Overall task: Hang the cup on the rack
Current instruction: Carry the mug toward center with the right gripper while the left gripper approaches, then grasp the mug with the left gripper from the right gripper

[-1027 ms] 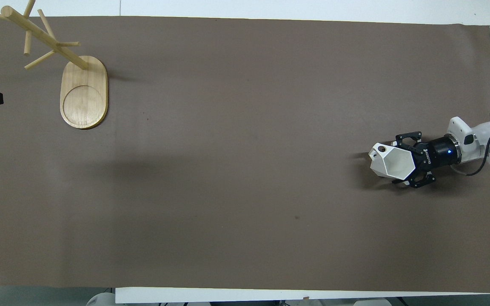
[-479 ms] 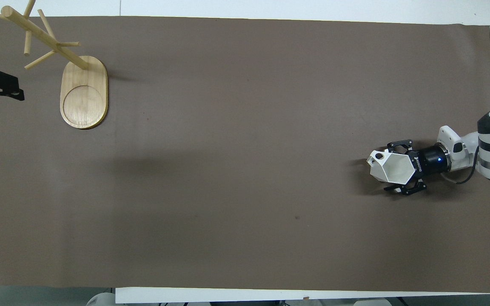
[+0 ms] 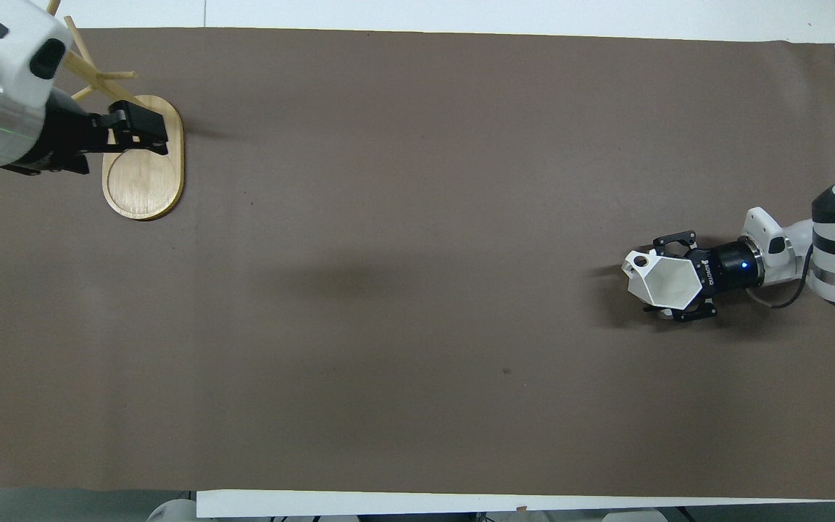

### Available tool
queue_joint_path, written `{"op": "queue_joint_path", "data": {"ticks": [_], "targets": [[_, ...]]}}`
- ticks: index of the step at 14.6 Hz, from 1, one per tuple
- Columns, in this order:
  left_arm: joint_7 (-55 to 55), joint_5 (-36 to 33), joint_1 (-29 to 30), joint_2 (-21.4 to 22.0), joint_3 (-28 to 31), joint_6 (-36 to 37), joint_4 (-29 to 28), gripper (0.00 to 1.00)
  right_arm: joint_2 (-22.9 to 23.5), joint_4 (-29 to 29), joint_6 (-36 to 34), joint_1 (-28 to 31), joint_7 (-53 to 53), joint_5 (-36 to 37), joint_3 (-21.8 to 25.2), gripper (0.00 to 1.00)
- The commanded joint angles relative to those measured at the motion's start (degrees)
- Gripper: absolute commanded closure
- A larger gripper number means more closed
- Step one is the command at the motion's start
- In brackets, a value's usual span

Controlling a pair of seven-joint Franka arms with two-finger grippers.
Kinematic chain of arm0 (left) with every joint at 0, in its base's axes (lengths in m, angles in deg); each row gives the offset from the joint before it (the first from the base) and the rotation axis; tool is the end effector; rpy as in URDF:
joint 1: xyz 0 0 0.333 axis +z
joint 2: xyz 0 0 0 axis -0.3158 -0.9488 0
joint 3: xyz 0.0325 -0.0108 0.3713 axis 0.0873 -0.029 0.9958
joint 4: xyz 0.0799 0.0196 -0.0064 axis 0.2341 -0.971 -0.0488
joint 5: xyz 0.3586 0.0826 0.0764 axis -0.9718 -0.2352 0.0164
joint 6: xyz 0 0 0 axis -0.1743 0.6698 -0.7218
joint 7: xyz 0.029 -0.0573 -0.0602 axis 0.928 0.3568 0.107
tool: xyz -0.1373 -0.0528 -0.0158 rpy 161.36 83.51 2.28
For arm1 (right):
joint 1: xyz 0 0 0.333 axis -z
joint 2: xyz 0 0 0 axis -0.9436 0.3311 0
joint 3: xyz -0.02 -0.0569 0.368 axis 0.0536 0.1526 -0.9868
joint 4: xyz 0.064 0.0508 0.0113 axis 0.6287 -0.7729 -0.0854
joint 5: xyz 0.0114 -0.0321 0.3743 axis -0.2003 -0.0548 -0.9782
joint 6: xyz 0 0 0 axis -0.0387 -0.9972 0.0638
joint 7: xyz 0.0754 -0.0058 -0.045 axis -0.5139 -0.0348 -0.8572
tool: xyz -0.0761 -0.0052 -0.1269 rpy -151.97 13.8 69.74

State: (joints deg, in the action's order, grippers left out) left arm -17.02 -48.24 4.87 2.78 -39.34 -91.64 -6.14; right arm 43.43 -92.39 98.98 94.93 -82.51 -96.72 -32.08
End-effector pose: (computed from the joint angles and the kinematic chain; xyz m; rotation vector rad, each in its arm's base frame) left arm 0.5384 -0.2046 0.6153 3.0665 0.1818 0.1552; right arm 0.5198 -0.0882 0.2383 -1.1733 -1.4370 -0.9868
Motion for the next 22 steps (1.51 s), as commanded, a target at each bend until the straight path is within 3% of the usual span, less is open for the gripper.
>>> {"op": "queue_joint_path", "data": {"ticks": [1, 6, 14, 21, 22], "targets": [[6.02, 0.46, -6.13, -0.4, 0.77, -3.47, -1.62, 0.0, -4.85, -2.29, 3.37, -4.91, 5.14, -5.12, -0.07, 0.87], [20.78, 0.9, -15.81, -7.34, 0.77, -11.12, 1.72, 0.0, -4.94, -3.35, 9.34, -14.84, 10.24, -19.26, -0.07, 0.87], [30.64, 3.01, -24.87, -19.12, 0.94, -14.91, 9.45, 0.0, -5.99, -3.08, 22.27, -29.0, 15.44, -34.74, -0.07, 0.87], [32.76, 2.05, -27.24, -25.98, 1.2, -17.54, 10.69, 0.01, -8.9, -2.91, 29.3, -34.63, 20.27, -39.49, -0.07, 0.87], [33.54, 1.96, -27.33, -26.16, 1.2, -17.37, 10.69, 0.2, -8.9, -2.91, 29.48, -35.6, 20.53, -40.29, 0.02, 0.87]]}}
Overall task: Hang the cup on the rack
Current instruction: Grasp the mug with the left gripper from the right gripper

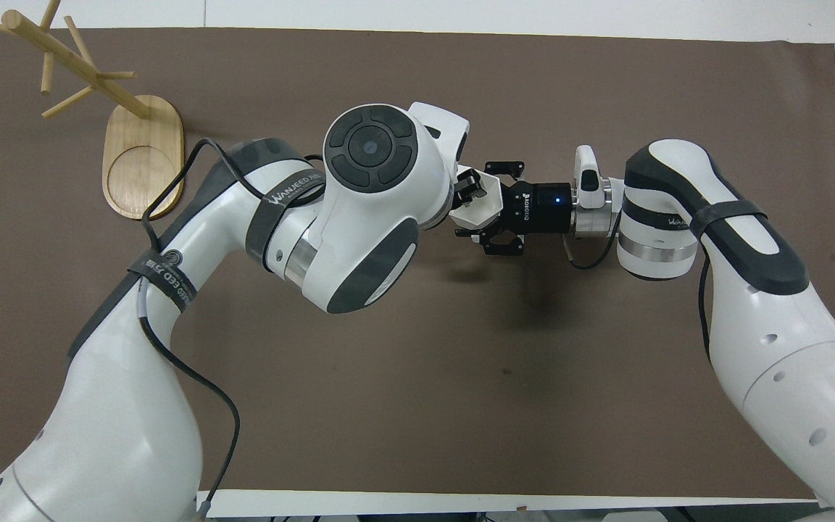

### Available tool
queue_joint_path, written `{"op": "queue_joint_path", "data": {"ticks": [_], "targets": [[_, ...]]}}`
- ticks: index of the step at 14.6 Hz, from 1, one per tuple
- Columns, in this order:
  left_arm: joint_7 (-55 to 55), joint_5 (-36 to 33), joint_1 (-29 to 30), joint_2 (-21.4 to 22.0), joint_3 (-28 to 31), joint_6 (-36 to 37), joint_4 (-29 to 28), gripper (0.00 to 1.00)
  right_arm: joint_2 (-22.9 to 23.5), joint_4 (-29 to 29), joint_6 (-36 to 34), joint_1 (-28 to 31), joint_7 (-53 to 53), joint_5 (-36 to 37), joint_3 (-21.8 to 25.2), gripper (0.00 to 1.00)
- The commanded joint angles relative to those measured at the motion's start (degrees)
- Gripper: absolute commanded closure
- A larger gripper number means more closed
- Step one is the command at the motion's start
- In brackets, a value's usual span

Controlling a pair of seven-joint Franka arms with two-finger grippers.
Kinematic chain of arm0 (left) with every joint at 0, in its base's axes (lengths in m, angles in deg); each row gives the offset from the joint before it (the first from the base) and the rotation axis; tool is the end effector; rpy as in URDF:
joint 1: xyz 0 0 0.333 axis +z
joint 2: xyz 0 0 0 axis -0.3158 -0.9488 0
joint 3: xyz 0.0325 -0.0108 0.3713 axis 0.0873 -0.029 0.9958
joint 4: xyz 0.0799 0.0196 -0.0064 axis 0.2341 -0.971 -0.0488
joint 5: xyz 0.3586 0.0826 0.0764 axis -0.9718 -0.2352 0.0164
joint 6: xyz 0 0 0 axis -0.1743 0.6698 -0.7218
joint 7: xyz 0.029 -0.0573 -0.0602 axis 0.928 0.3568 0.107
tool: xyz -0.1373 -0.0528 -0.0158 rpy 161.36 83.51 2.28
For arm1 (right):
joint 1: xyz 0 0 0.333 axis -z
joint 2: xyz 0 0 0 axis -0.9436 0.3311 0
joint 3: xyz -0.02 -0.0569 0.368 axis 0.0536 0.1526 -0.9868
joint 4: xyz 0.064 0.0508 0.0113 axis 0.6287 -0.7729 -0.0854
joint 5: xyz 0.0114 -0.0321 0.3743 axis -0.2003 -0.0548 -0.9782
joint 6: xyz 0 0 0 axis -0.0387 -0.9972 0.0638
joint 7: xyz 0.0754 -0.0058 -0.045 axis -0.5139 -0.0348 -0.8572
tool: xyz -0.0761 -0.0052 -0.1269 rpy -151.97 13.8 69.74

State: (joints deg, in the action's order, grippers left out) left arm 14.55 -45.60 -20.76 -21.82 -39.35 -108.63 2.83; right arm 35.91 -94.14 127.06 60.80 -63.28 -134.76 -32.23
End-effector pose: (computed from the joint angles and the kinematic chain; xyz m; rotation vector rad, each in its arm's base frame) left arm 0.5064 -0.5163 0.4435 2.9333 0.3872 0.0002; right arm 0.5985 0.2236 0.3091 -1.4551 -1.2377 -1.0777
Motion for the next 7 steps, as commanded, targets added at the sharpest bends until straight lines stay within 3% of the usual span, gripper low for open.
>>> {"op": "queue_joint_path", "data": {"ticks": [1, 7], "targets": [[3.98, -0.68, -2.31, -1.56, 1.3, 0.05, 1.72, 0.97, -1.38, -1.25, 2.01, -2.08, 1.31, -3.04, 0.17, 0.87], [2.77, -3.49, -1.35, -1.56, 1.39, -1.18, 1.46, 1.0, -1.38, -1.34, 2.81, -2.08, 1.31, -3.49, 0.17, 0.85]]}}
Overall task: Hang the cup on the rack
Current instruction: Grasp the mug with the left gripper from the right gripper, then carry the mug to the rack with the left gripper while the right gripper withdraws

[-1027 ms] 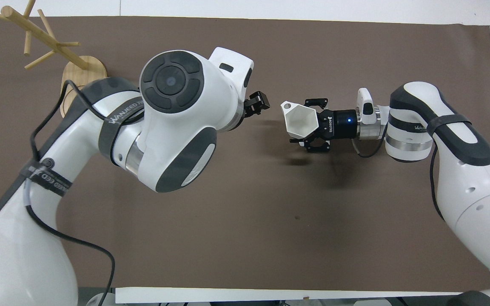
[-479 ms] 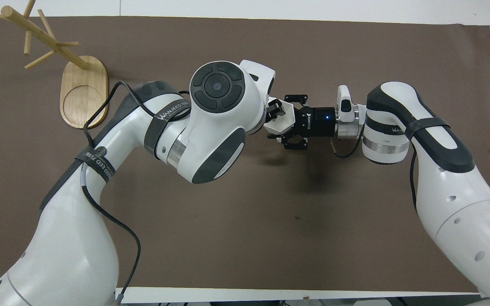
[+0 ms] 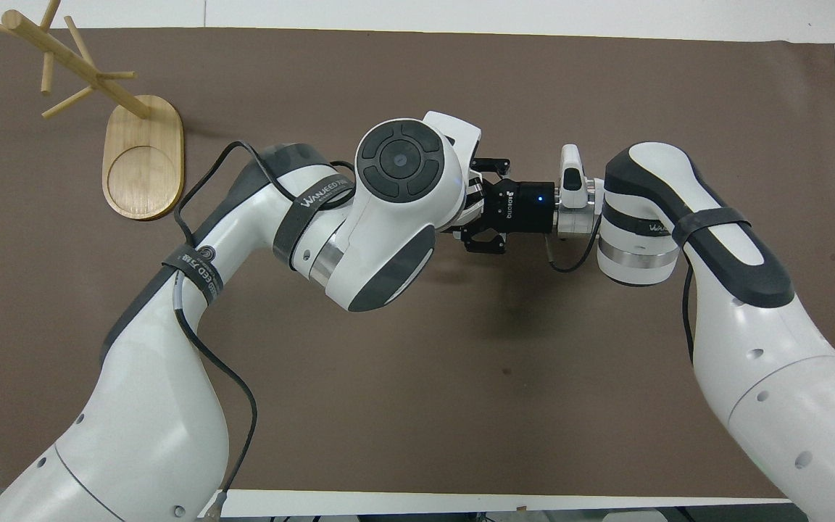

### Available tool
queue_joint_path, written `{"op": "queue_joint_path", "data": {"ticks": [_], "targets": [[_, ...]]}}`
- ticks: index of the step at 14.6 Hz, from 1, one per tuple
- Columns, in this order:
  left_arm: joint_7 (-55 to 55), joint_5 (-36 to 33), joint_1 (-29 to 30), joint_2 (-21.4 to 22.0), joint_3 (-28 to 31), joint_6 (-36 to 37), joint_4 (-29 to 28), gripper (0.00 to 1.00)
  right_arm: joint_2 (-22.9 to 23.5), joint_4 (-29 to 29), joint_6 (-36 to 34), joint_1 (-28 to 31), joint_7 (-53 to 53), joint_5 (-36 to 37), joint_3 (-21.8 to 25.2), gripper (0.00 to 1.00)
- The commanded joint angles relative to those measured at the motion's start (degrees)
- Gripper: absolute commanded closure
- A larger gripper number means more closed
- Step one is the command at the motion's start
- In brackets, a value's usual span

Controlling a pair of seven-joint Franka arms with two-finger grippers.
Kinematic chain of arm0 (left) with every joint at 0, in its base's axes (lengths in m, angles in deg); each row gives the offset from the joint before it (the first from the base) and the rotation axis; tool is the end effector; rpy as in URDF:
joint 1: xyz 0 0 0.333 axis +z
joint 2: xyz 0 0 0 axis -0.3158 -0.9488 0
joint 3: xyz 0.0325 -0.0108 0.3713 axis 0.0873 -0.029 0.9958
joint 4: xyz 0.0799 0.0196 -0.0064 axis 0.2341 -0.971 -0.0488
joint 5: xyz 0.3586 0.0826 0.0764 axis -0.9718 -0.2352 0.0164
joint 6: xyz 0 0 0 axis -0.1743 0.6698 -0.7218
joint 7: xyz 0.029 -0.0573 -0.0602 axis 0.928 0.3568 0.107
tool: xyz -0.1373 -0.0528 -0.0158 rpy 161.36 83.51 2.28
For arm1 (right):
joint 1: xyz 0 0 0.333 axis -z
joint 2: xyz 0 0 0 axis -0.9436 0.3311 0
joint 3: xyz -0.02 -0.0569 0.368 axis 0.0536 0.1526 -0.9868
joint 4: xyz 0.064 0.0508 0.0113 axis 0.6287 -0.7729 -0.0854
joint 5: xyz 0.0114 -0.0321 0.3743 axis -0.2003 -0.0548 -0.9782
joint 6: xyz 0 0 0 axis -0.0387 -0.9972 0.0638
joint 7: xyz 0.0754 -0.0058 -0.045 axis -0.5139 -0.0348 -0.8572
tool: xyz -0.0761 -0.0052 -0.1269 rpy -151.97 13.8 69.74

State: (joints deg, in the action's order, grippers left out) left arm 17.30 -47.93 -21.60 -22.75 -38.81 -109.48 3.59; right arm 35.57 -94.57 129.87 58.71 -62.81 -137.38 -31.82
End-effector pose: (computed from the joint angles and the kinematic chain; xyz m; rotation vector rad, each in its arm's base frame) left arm 0.5101 -0.5214 0.4391 2.9412 0.4270 0.0511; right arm 0.5976 0.2358 0.3084 -1.4964 -1.2144 -1.0886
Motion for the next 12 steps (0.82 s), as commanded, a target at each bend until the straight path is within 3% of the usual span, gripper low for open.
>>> {"op": "queue_joint_path", "data": {"ticks": [1, 2, 3, 5, 7, 9, 12], "targets": [[-0.5, -1.86, -0.07, -0.63, 0.85, -0.15, 0.62, 1.0, -1.03, -0.82, 0.09, -0.09, 0.83, -0.87, -0.24, 0.83], [-0.51, -2.91, 0.02, -0.63, 0.85, -0.06, 0.61, 1.0, -1.03, -0.82, 0.09, -0.09, 0.92, -0.87, -0.24, 0.81], [-0.51, -3.79, 0.19, -0.63, 0.85, 0.2, 0.61, 1.0, -1.03, -0.82, 0.09, 0.0, 0.92, -0.87, -0.24, 0.72], [-0.51, -5.29, 0.37, -0.63, 0.94, 0.29, 0.7, 1.0, -1.03, -0.82, 0.17, 0.08, 0.92, -0.78, -0.24, 0.33], [-0.42, -5.56, 1.07, -0.54, 1.2, 0.47, 0.88, 1.0, -0.95, -0.9, 0.44, 0.17, 0.83, -0.69, -0.15, 0.11], [-0.33, -5.56, 1.16, -0.1, 2.17, 0.47, 0.88, 1.0, -1.21, -0.73, 0.53, 0.61, 0.83, -0.43, -0.15, 0.01], [-0.16, -6.17, 0.9, 1.47, 4.53, 1.43, 0.79, 1.0, -1.91, -0.73, -0.08, 2.54, 1.01, 0.27, -0.06, 0.01]]}}
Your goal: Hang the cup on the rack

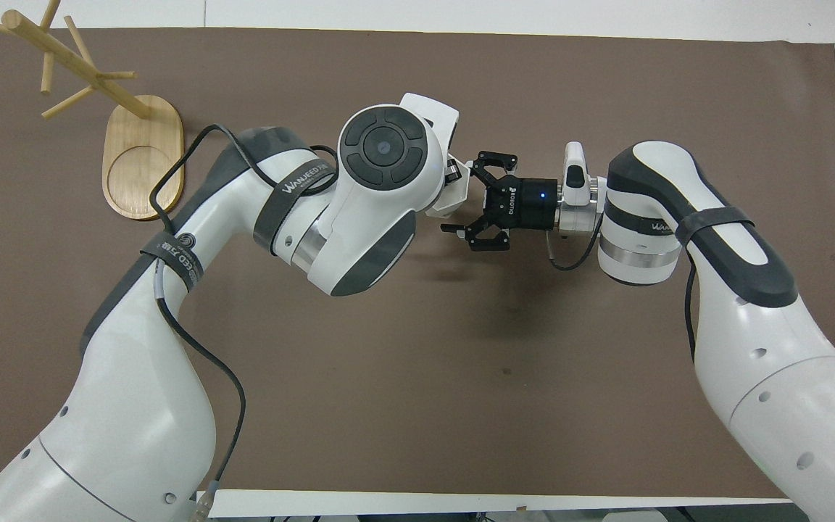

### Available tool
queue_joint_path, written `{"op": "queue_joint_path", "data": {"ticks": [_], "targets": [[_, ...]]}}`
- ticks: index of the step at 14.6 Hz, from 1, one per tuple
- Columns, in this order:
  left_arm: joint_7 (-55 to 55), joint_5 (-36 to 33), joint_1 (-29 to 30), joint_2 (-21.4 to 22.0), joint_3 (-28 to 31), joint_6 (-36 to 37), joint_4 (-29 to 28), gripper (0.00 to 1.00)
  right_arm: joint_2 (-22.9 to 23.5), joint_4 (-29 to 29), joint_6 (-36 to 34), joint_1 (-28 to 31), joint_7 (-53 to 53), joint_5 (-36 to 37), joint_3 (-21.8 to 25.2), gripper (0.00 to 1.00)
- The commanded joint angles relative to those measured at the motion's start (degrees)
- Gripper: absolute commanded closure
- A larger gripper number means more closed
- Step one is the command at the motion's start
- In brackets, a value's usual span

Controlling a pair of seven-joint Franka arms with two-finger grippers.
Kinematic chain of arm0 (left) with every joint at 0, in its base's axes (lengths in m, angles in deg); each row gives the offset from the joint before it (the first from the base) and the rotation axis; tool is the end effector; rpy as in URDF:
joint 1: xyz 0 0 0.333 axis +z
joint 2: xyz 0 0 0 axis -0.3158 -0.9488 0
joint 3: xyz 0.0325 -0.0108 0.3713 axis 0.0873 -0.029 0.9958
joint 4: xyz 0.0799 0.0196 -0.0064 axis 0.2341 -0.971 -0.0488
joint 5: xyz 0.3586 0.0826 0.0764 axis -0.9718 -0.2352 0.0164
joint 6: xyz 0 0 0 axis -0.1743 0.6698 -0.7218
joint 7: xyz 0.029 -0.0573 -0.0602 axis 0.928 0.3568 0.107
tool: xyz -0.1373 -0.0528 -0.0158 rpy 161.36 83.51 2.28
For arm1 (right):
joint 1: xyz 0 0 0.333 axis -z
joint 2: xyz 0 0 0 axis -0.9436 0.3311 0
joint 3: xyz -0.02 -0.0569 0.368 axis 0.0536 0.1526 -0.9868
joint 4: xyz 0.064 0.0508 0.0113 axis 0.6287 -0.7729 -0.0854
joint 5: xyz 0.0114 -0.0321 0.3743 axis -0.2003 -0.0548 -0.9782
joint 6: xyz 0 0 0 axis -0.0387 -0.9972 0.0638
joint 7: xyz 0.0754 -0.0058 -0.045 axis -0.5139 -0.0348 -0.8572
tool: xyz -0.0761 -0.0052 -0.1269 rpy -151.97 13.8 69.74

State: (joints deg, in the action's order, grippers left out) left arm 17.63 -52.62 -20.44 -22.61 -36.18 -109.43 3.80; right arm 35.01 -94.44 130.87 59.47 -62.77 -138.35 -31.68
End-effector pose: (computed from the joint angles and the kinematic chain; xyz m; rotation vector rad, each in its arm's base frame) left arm 0.5444 -0.4863 0.4412 2.9855 0.4793 0.1776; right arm 0.6049 0.2247 0.3150 -1.5233 -1.1968 -1.1233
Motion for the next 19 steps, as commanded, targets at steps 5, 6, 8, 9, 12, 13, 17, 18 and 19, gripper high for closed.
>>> {"op": "queue_joint_path", "data": {"ticks": [5, 6, 8, 9, 12, 13, 17, 18, 19], "targets": [[-0.39, -3.77, -0.09, 5.03, 7.61, 3.67, -1.96, 1.0, -1.53, 0.01, -8.45, 12.48, 4.65, 12.8, -0.02, 0.01], [-0.65, -3.86, -0.09, 7.13, 10.06, 3.94, -4.84, 1.0, -1.88, 0.54, -11.44, 15.82, 7.36, 17.2, -0.02, 0.01], [-5.72, -3.77, 2.17, 12.31, 13.15, 0.19, -11.35, 1.0, -6.52, 1.25, -13.57, 21.62, 15.17, 30.62, 0.24, 0.01], [-8.71, -3.43, 5.15, 13.38, 13.07, -3.06, -13.9, 1.0, -9.94, 1.33, -14.1, 24.18, 19.91, 36.52, 0.24, 0.01], [-16.52, -1.68, 11.39, 14.27, 12.64, -11.41, -18.3, 1.0, -21.98, 2.56, -15.59, 26.74, 40.36, 56.81, 0.24, 0.01], [-21.87, 2.16, 12.99, 14.18, 12.63, -13.53, -19.01, 1.0, -24.79, 3.78, -17.51, 26.49, 47.4, 62.01, 0.15, 0.01], [-35.09, 11.25, 16.86, 14.27, 12.99, -13.73, -19.72, 1.0, -34.21, 6.78, -20.95, 24.65, 70.09, 77.59, -1.42, 0.01], [-35.98, 11.26, 17.57, 14.27, 12.99, -13.73, -19.72, 1.0, -34.31, 9.48, -23.57, 24.47, 75.8, 80.15, -1.52, 0.01], [-36.51, 11.34, 17.83, 14.27, 13.07, -13.64, -19.81, 1.0, -33.79, 13.16, -26.73, 24.38, 80.38, 82.35, -1.86, 0.01]]}}
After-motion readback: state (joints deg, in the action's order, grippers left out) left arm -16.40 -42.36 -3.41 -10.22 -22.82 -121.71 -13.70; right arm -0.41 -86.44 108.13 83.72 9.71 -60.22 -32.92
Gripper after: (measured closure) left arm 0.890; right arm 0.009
